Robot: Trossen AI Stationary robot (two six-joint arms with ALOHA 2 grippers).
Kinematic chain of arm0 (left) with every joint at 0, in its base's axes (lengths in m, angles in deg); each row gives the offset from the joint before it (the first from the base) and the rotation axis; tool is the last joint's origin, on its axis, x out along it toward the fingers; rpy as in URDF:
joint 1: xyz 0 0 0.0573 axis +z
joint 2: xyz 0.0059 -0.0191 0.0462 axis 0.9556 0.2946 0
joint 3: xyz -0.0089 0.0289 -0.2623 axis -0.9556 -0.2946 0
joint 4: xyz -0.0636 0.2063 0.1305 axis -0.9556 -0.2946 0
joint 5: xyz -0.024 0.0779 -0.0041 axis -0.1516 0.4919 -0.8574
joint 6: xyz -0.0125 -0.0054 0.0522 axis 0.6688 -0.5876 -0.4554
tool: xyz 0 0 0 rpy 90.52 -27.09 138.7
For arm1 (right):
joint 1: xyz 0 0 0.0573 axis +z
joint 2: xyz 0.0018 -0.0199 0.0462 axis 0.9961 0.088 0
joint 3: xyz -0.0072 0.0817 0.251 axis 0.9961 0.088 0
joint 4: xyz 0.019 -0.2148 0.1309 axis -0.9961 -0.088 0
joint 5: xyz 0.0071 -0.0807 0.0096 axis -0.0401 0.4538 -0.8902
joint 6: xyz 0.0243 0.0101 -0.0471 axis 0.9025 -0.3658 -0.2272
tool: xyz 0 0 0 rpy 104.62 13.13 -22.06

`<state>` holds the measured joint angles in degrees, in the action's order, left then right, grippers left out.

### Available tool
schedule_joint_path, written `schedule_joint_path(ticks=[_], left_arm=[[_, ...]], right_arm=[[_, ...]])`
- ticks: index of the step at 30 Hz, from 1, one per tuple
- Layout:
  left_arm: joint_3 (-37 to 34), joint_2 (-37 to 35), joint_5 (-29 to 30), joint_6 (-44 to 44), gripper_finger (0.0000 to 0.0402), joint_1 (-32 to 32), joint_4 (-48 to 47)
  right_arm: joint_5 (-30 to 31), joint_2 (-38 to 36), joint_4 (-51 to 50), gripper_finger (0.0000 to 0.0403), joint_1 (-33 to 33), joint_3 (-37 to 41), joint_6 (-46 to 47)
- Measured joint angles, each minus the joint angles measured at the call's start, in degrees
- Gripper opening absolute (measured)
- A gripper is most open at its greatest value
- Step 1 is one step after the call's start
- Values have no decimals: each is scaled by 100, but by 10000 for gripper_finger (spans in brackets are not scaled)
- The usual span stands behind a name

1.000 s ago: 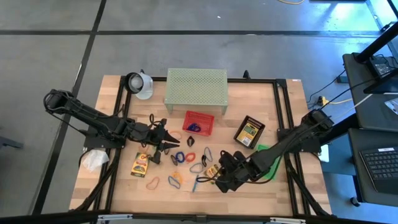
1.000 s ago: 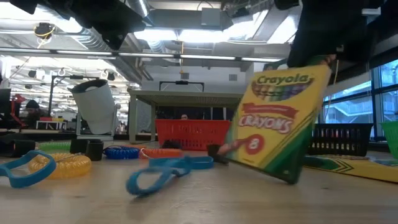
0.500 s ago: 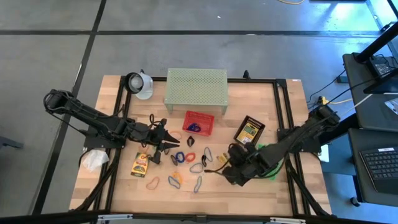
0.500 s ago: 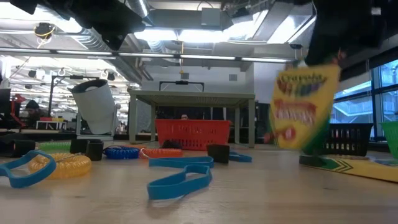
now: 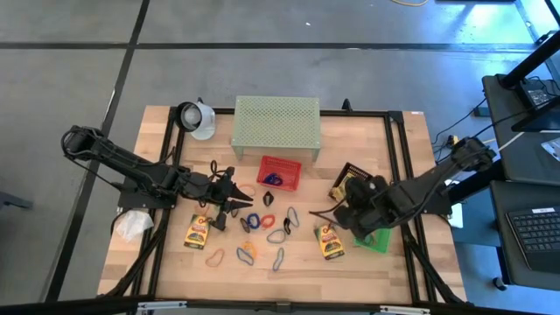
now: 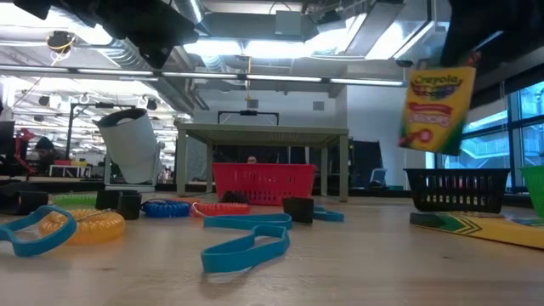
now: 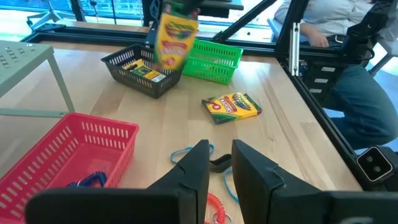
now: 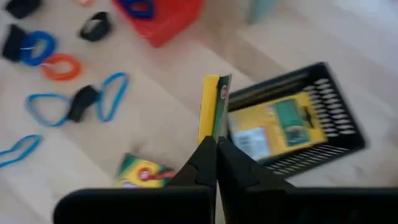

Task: Pick & Place Office Desk Supplies
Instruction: Put the crayon box into the black bin

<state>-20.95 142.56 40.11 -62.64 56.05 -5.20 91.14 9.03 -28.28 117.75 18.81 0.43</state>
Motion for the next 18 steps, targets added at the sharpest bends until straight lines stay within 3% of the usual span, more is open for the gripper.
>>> schedule_joint_path(ticks=[7,18], left_arm=[[0,0,0,-1,61,0,-2],[0,0,-2,1,61,-2,-7]], right_arm=[[-42,-104,-812,0,-259,0,115],[-363,-126,-716,0,-605,732,56]])
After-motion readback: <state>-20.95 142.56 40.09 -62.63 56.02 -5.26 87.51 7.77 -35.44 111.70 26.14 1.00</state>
